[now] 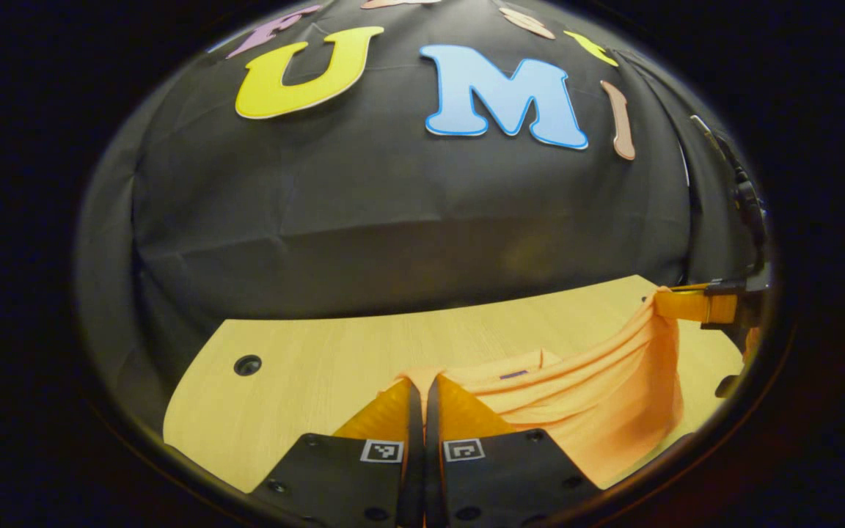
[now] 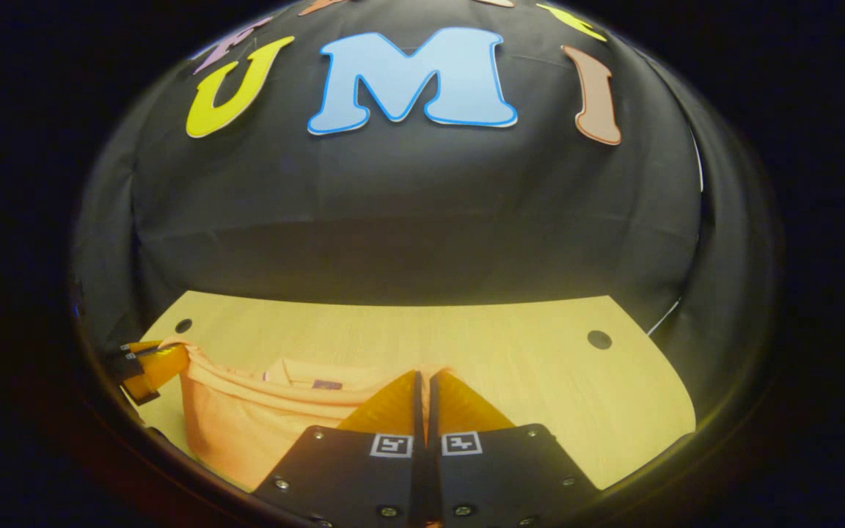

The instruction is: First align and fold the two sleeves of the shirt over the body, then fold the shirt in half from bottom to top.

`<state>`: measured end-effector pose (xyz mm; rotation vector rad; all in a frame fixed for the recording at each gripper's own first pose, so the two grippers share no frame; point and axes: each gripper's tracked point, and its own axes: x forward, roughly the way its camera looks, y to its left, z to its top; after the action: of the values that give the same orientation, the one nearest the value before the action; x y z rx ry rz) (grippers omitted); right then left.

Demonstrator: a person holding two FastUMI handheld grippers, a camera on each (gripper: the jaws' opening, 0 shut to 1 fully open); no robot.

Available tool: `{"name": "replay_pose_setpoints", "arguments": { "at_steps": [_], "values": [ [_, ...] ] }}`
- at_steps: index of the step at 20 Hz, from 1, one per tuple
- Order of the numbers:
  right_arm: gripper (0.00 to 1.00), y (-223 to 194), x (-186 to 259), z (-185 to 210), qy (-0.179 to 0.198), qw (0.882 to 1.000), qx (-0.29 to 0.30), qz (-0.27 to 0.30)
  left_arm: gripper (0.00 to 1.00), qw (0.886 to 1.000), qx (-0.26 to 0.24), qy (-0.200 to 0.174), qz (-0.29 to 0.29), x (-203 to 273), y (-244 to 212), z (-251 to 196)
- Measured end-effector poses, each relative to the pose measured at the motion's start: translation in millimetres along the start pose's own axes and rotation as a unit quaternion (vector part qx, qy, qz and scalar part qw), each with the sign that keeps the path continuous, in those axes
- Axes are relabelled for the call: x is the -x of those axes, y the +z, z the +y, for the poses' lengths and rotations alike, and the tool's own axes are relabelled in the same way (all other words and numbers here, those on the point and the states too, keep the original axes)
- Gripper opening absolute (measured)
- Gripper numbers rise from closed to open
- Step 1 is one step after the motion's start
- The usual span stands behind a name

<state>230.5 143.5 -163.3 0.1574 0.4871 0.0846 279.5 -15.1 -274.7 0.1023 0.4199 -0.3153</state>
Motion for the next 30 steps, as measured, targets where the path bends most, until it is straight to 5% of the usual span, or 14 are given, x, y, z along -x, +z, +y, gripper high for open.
{"name": "replay_pose_setpoints", "arguments": {
  "at_steps": [16, 18, 23, 30],
  "values": [
    [0.09, -41.1, -32.6, -0.7, -0.03, 0.998, 0.042, 0.046, 0.12, 1.0, 0.008, 0.005, 0.024, -36.1, -33.7, 7.9],
    [0.16, -44.3, -30.0, 0.4, -0.032, 0.997, 0.046, 0.052, 0.11, 0.999, 0.011, 0.004, 0.031, -31.7, -36.6, 7.4],
    [0.45, -42.8, -17.5, 3.1, -0.022, 0.996, 0.061, 0.057, 0.53, 0.999, 0.016, 0.008, 0.034, -14.7, -32.2, 8.8],
    [0.89, -25.2, 21.9, 4.4, -0.008, 0.997, 0.063, 0.033, 0.75, 1.0, 0.003, 0.007, 0.0, 26.3, -2.0, -4.6]
  ]
}}
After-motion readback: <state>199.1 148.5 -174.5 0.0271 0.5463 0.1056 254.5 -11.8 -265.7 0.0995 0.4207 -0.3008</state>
